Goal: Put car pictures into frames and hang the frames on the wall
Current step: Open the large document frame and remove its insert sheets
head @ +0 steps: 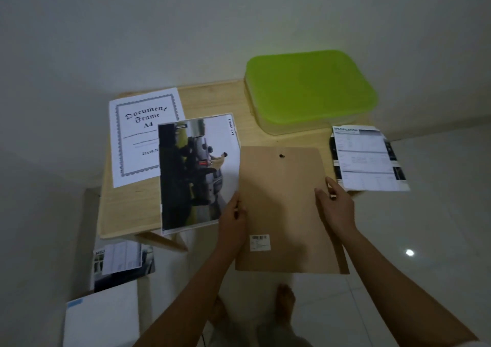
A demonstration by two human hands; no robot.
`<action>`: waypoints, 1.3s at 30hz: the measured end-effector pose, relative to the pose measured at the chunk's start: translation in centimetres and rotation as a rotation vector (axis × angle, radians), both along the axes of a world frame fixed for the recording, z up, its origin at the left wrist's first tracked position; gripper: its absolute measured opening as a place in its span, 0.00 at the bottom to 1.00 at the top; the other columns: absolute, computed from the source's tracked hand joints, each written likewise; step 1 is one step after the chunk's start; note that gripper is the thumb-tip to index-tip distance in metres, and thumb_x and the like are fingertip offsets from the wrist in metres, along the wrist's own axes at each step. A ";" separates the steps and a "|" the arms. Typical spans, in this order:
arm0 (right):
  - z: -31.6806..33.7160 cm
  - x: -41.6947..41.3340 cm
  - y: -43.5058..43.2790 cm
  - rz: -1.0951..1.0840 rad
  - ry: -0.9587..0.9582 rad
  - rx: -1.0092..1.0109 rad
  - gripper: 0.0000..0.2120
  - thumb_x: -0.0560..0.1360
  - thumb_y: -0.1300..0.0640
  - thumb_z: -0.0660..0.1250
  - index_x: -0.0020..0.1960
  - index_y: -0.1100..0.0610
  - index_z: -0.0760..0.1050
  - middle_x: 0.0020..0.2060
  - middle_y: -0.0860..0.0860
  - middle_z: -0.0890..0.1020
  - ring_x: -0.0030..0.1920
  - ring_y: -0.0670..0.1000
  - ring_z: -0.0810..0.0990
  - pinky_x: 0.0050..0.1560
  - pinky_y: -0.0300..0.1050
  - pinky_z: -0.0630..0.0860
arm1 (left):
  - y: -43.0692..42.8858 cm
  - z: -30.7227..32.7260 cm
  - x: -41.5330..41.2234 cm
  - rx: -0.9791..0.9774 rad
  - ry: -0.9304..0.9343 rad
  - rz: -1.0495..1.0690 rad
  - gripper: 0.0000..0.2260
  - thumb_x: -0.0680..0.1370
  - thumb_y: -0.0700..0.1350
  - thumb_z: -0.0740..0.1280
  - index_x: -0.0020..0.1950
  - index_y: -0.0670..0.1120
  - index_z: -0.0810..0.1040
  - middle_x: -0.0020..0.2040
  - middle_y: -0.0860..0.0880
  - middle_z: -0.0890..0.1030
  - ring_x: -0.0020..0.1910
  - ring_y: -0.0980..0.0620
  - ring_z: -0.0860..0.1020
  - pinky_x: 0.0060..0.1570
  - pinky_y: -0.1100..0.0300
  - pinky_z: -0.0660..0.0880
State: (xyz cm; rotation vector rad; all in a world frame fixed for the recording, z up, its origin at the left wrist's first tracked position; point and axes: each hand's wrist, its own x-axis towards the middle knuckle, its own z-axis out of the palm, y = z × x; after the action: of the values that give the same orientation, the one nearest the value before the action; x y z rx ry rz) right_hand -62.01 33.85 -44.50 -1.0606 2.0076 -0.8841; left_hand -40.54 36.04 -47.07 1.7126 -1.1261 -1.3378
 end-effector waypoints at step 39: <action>-3.7 -5.8 -5.7 0.467 0.262 0.075 0.31 0.75 0.57 0.65 0.73 0.61 0.56 0.66 0.61 0.62 0.67 0.59 0.61 0.65 0.49 0.62 | -1.1 -2.7 -8.4 0.090 -0.431 0.047 0.26 0.81 0.48 0.55 0.76 0.48 0.46 0.56 0.38 0.77 0.53 0.44 0.77 0.57 0.49 0.73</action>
State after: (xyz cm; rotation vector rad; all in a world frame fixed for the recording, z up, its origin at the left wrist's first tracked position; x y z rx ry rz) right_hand -67.79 28.14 -48.24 -1.5802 1.8561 -0.4373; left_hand -48.98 34.89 -49.78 2.1471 -1.2609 -1.0283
